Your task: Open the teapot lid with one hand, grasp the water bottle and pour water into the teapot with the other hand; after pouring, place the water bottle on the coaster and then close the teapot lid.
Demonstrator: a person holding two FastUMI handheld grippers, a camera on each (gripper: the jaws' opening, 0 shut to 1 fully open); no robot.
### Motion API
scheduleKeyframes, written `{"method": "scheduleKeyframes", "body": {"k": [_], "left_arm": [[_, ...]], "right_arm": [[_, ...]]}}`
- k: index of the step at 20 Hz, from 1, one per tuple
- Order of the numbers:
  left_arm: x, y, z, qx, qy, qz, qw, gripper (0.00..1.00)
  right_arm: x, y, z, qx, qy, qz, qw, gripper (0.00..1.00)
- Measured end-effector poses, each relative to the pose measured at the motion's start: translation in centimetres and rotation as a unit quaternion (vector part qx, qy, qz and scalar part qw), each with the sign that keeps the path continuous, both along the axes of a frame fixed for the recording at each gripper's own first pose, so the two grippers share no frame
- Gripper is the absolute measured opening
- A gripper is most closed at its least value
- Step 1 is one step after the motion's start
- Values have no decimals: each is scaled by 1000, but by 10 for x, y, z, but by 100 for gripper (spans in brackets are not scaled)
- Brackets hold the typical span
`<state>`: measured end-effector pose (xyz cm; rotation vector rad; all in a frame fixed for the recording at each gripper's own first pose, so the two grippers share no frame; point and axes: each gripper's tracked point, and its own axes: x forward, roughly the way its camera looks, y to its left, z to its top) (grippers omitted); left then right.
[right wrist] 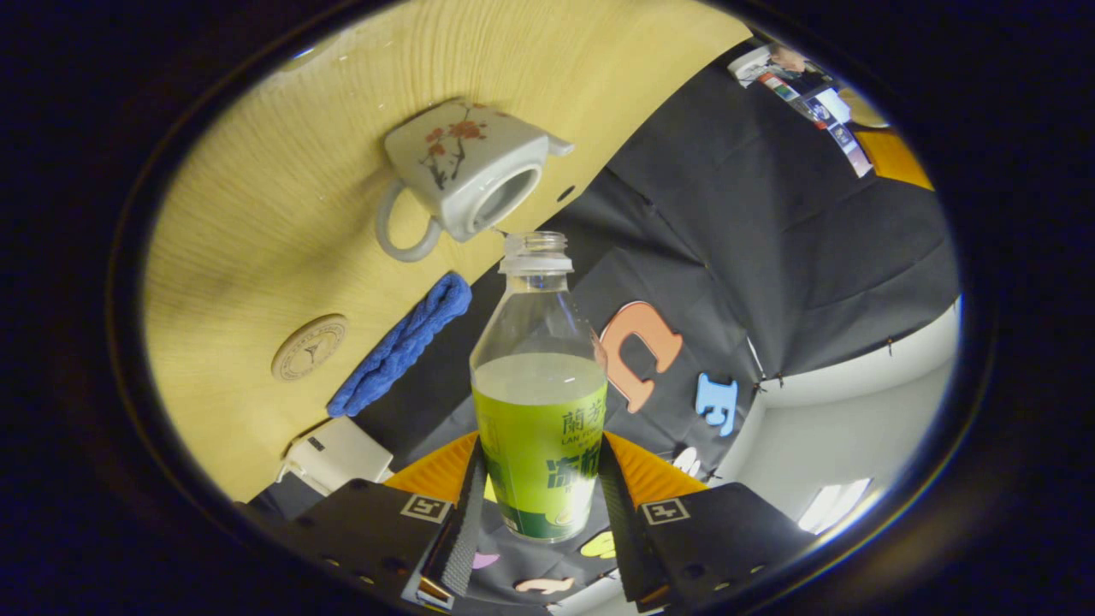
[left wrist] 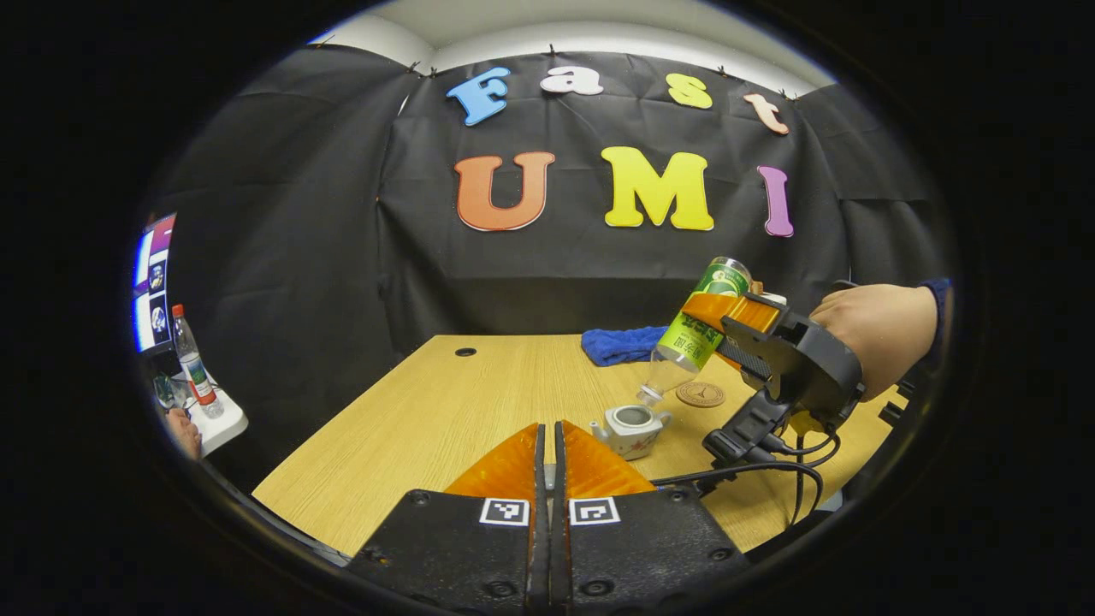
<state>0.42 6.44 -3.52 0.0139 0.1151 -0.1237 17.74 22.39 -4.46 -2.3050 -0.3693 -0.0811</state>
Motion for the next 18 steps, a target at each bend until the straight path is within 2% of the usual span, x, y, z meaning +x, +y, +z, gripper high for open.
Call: {"method": "scheduleKeyframes", "body": {"k": [3, 4, 5, 6, 7, 8, 10, 11, 12, 13, 14, 15, 16, 18], "left_arm": [[1, 2, -2, 0, 1, 4, 1000, 3], [1, 3, 0, -1, -1, 6, 1000, 3], [0, 3, 1, -3, -2, 5, 1000, 3], [-1, 1, 3, -6, -5, -1, 1000, 4], [-1, 0, 7, -8, -12, -5, 1000, 3], [0, 2, 9, -9, -17, -2, 1000, 3], [0, 2, 9, -13, -20, 0, 1000, 3], [0, 0, 9, -13, -22, -4, 1000, 3], [1, -4, 9, -13, -24, -10, 1000, 4], [2, -7, 8, -14, -28, -18, 999, 3], [5, -7, 6, -16, -26, -21, 999, 3], [7, -7, -1, -15, -17, -17, 1000, 3], [9, -4, -5, -10, -12, -11, 1000, 3], [10, -7, -8, -4, -10, -12, 1000, 3]], "right_arm": [[-1, 0, 1, 3, -2, 3, 1000, 65], [-1, -1, 1, 19, -1, 6, 1000, 65], [3, -6, -2, 49, 2, 5, 999, 67], [6, -13, -5, 86, 7, 5, 996, 63], [9, -22, -11, 129, 20, 1, 991, 65], [10, -29, -19, 163, 38, -5, 986, 69], [10, -34, -32, 239, 68, -3, 969, 70], [9, -37, -38, 290, 89, 0, 953, 66], [10, -45, -44, 348, 110, -4, 931, 70], [16, -56, -49, 405, 131, -17, 904, 70], [16, -62, -57, 462, 157, -24, 873, 71], [14, -63, -62, 513, 175, -31, 840, 66], [10, -66, -65, 556, 191, -35, 808, 71], [5, -70, -76, 618, 225, -44, 752, 67]]}}
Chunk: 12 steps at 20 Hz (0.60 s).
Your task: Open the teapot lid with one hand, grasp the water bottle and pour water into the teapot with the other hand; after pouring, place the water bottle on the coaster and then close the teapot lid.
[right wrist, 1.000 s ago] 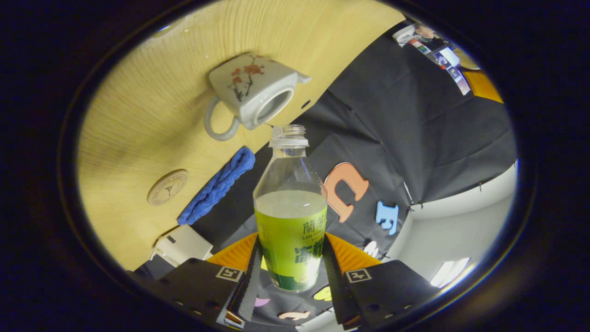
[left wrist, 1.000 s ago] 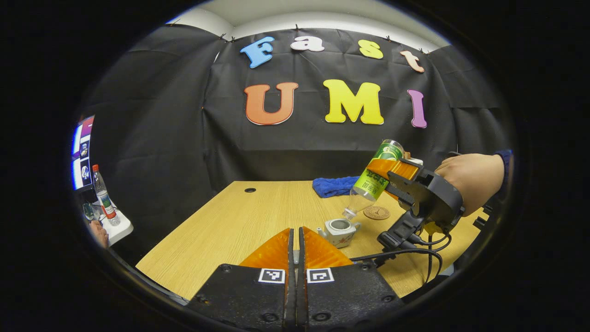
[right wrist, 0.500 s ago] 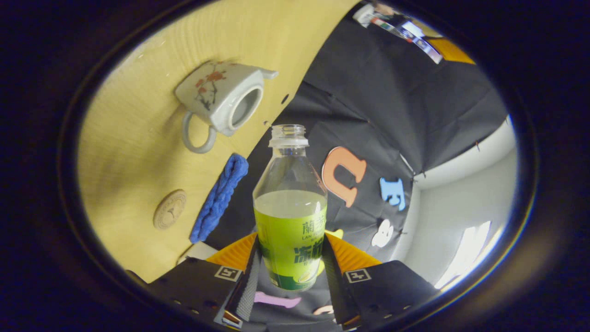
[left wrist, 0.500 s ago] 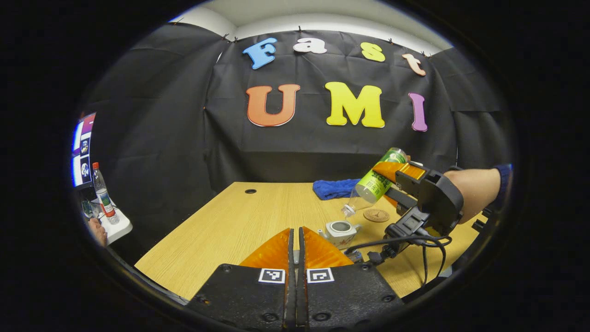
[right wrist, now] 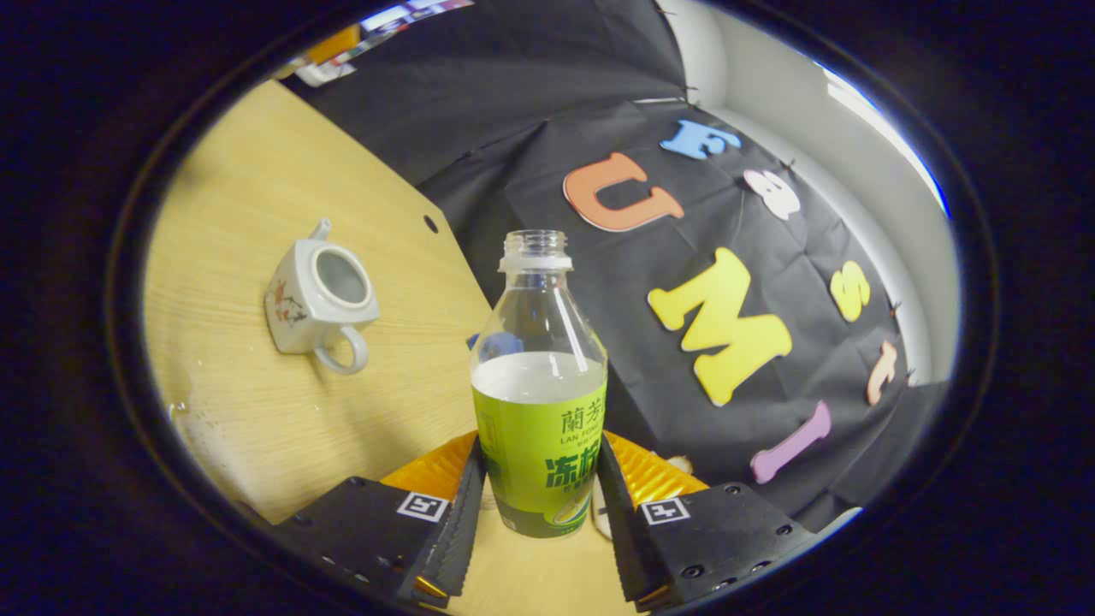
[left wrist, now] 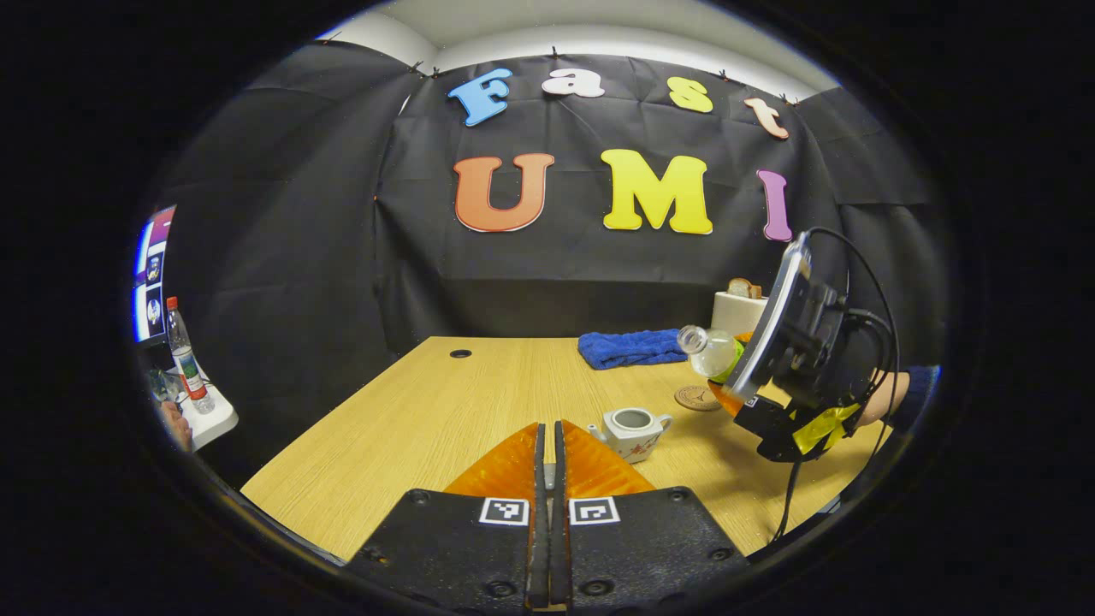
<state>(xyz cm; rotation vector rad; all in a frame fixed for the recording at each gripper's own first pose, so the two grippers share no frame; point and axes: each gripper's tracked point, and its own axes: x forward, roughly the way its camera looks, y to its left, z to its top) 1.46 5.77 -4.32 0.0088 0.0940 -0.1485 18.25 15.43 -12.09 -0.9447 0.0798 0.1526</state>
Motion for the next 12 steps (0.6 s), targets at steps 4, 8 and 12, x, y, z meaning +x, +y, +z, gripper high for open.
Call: {"method": "scheduleKeyframes", "body": {"k": [4, 8, 12], "left_arm": [[6, -6, -6, 2, -1, -5, 1000, 3], [7, -11, -5, -8, -1, -9, 1000, 3], [9, -10, -8, 6, 2, -1, 1000, 3]], "right_arm": [[4, -8, -16, 143, 53, 12, 988, 67], [18, -20, -16, 297, 104, 13, 949, 70], [38, -32, 3, 416, 134, -6, 900, 70]]}}
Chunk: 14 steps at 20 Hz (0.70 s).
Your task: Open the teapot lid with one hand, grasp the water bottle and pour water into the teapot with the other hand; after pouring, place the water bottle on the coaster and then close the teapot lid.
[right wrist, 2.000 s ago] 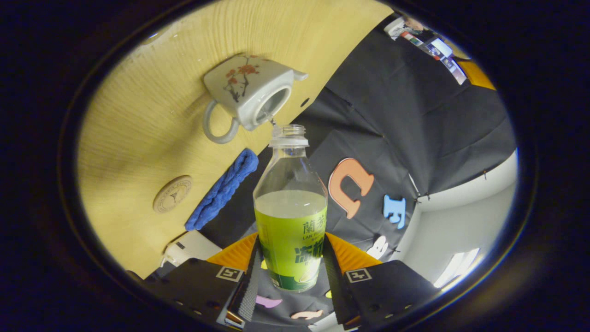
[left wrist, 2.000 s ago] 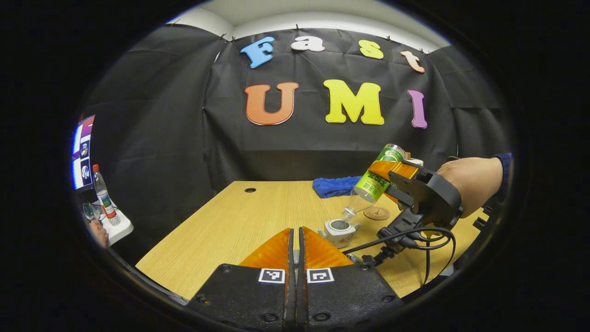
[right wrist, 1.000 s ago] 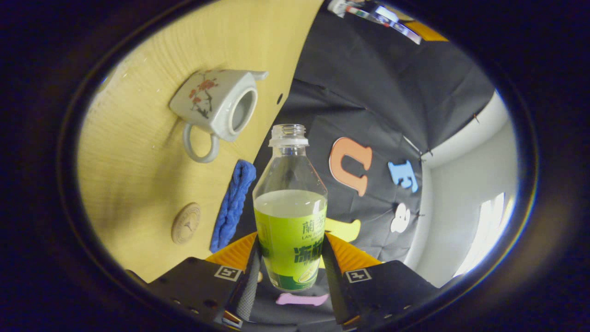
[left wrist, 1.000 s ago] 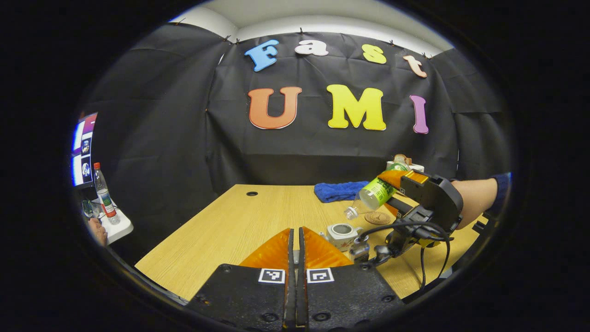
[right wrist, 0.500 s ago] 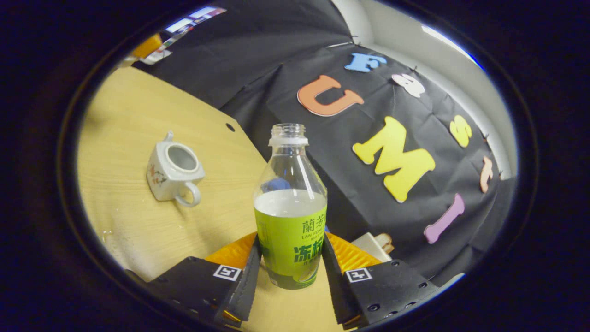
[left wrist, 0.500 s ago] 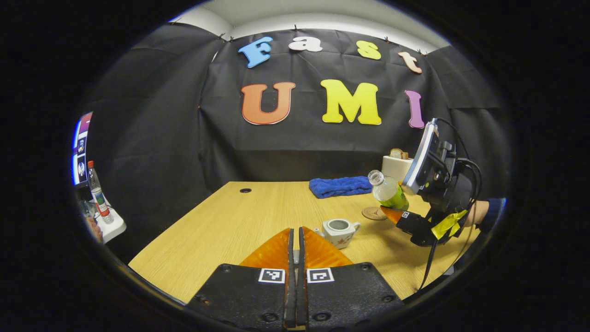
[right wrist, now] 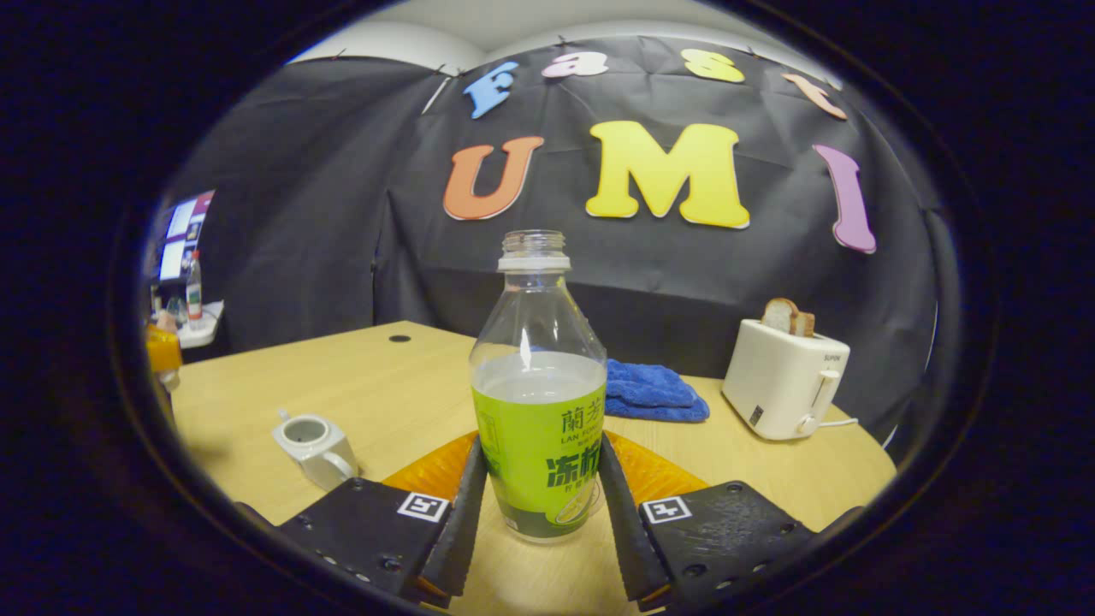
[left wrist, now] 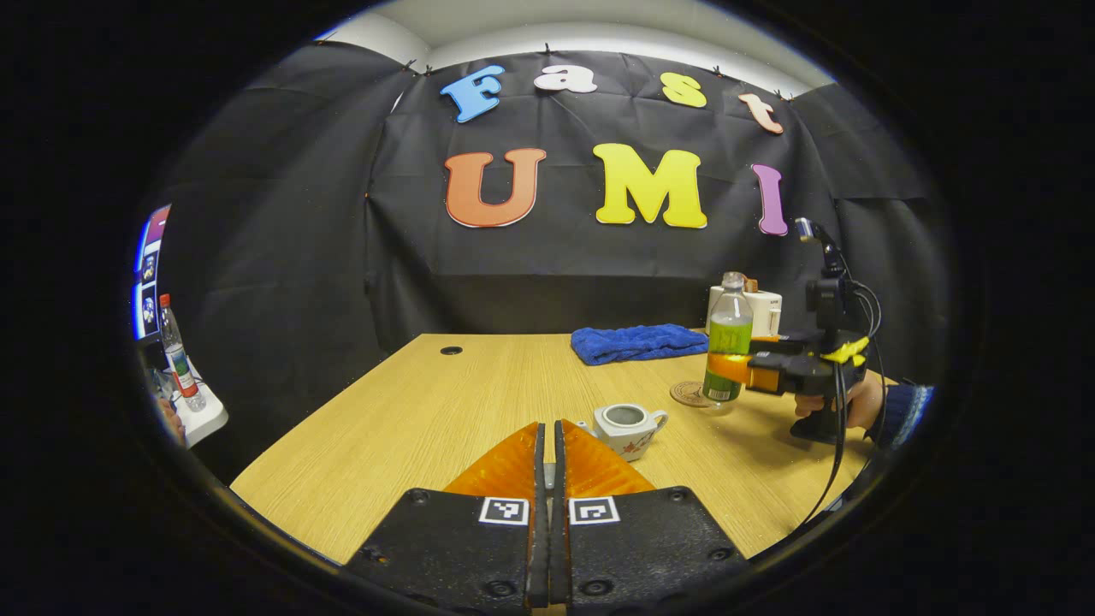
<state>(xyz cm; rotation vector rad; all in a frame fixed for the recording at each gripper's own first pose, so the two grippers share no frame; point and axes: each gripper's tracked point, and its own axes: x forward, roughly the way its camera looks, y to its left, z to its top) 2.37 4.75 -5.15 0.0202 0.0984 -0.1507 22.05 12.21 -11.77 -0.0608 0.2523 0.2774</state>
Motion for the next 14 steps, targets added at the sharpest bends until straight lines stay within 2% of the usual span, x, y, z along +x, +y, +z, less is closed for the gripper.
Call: {"method": "scheduleKeyframes", "body": {"k": [3, 5, 8, 11, 12, 14], "left_arm": [[0, -5, -1, -8, 3, -2, 1000, 3], [2, -7, -6, 0, 8, 0, 1000, 3], [4, -5, -8, 4, 10, 4, 1000, 3], [6, -10, -13, -6, 18, -3, 1000, 3], [6, -10, -14, -2, 20, -2, 1000, 3], [7, -12, -13, 2, 18, 1, 1000, 3]], "right_arm": [[28, -8, 13, 54, 3, -33, 998, 67], [41, -5, 9, 71, 18, -37, 997, 67], [56, -2, 0, 52, 19, -43, 998, 67], [62, -2, -29, 40, 50, -44, 997, 68], [64, -2, -21, 43, 27, -45, 998, 71], [62, -1, -25, 29, 28, -43, 998, 69]]}}
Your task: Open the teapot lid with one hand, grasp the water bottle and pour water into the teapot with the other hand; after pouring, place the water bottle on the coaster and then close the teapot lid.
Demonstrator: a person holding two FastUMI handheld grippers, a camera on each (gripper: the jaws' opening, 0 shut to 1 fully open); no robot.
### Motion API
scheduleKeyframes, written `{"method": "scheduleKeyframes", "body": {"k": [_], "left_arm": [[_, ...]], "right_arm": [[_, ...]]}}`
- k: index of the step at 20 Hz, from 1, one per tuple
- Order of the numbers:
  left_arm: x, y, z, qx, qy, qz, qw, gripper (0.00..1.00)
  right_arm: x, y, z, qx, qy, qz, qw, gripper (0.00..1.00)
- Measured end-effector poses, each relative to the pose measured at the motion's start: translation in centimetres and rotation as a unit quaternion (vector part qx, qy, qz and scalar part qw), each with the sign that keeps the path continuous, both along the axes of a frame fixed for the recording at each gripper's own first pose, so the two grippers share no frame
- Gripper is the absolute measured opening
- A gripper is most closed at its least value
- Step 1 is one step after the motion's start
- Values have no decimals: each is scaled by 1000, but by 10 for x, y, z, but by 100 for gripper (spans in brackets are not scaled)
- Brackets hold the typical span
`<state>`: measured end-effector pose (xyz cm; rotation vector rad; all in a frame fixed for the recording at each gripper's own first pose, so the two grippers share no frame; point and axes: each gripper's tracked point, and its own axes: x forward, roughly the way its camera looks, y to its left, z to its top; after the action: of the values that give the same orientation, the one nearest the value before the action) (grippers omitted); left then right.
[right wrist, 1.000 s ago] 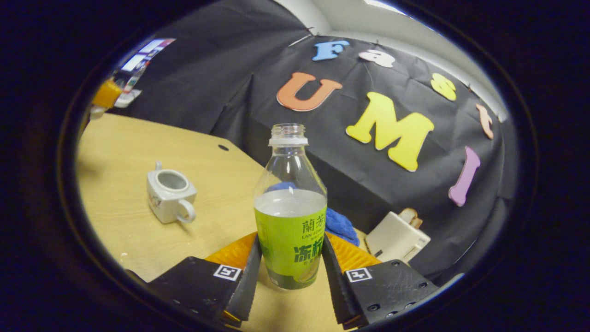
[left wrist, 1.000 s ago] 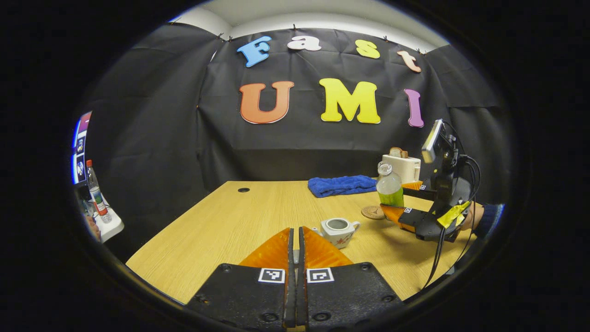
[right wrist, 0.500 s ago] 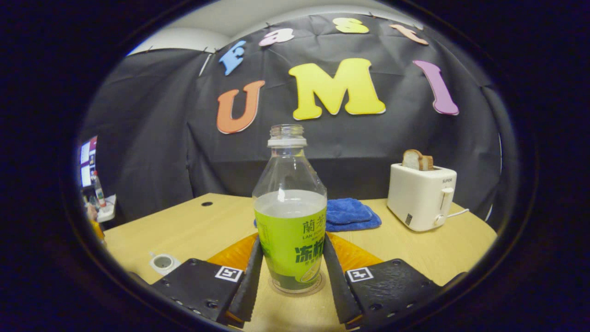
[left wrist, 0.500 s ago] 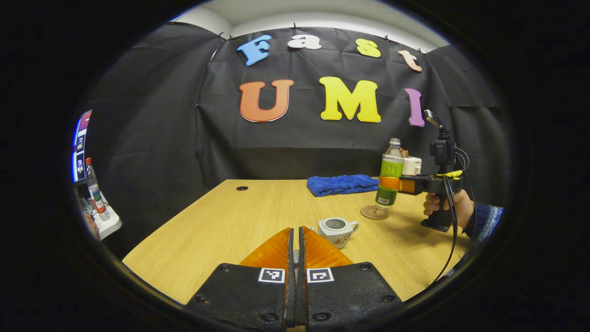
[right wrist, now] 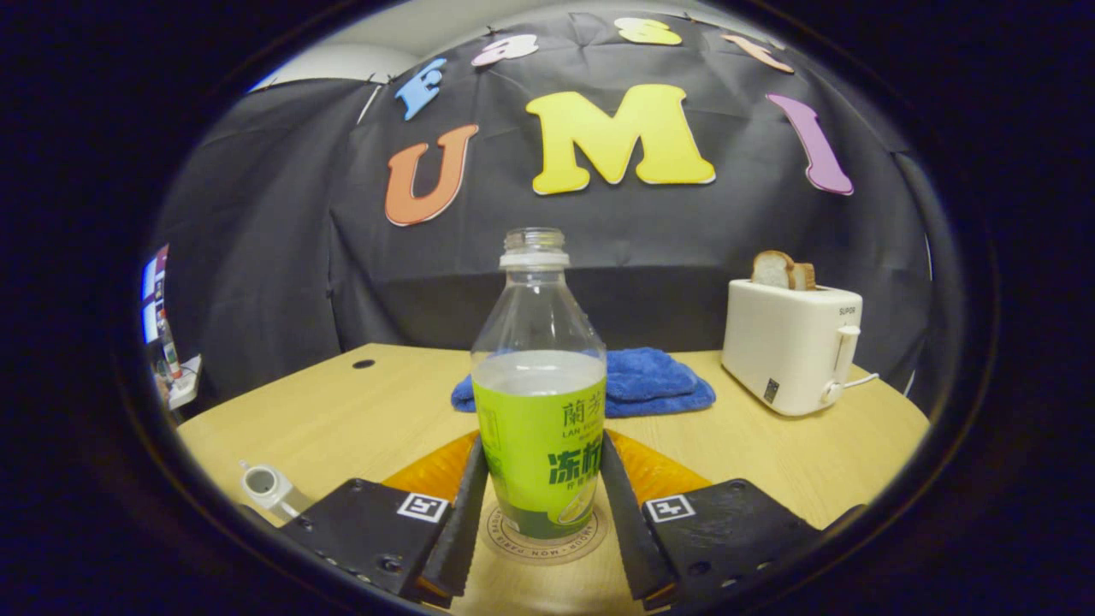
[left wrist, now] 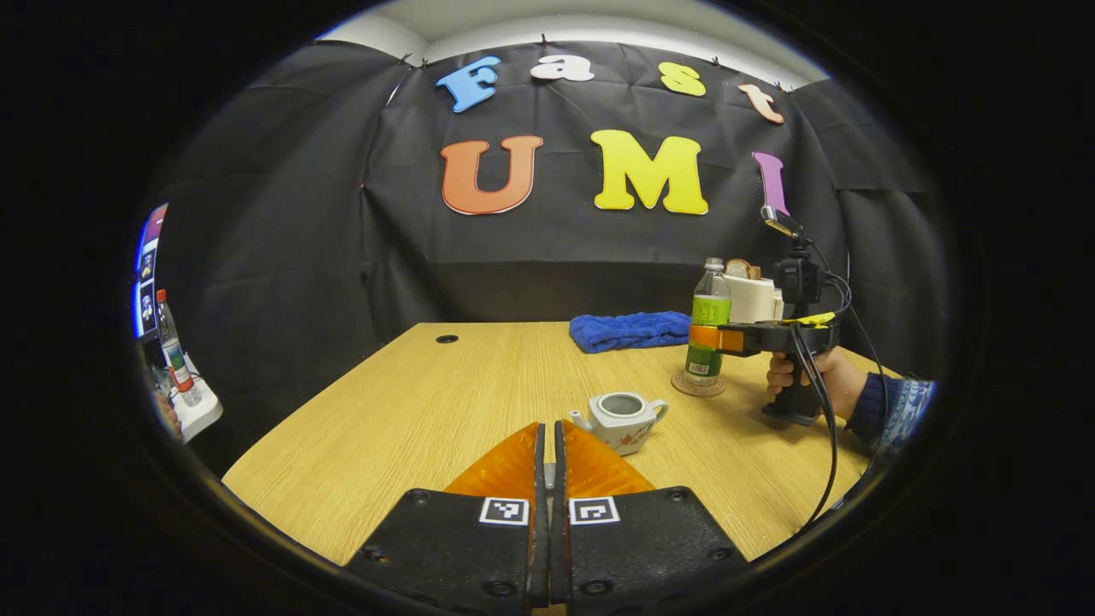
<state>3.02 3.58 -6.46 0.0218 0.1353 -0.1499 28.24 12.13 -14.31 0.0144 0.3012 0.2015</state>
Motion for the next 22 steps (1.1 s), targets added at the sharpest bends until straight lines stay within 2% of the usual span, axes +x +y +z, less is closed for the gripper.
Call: {"method": "scheduleKeyframes", "body": {"k": [1, 3, 6, 9, 12, 16, 22], "left_arm": [[0, -1, 0, -2, 1, -1, 1000, 3], [0, -6, -1, -5, 1, -4, 1000, 3], [0, -11, 1, -2, -3, -1, 1000, 3], [2, -11, 6, -13, -10, 7, 1000, 4], [-1, -22, 12, -37, -10, -10, 999, 4], [-2, -18, 28, -40, -22, 2, 999, 4], [7, -24, 71, -34, -50, 12, 998, 4]], "right_arm": [[-1, 1, 2, -6, -4, 4, 1000, 72], [-9, 6, -1, -9, 5, 20, 1000, 72], [-20, 5, -8, -9, 23, 34, 999, 86], [-40, 5, -5, -9, 23, 49, 998, 96], [-73, 7, -10, -15, 42, 69, 997, 98], [-111, -2, 0, -47, 13, 77, 996, 97], [-171, -4, 12, 0, -1, 90, 996, 96]]}}
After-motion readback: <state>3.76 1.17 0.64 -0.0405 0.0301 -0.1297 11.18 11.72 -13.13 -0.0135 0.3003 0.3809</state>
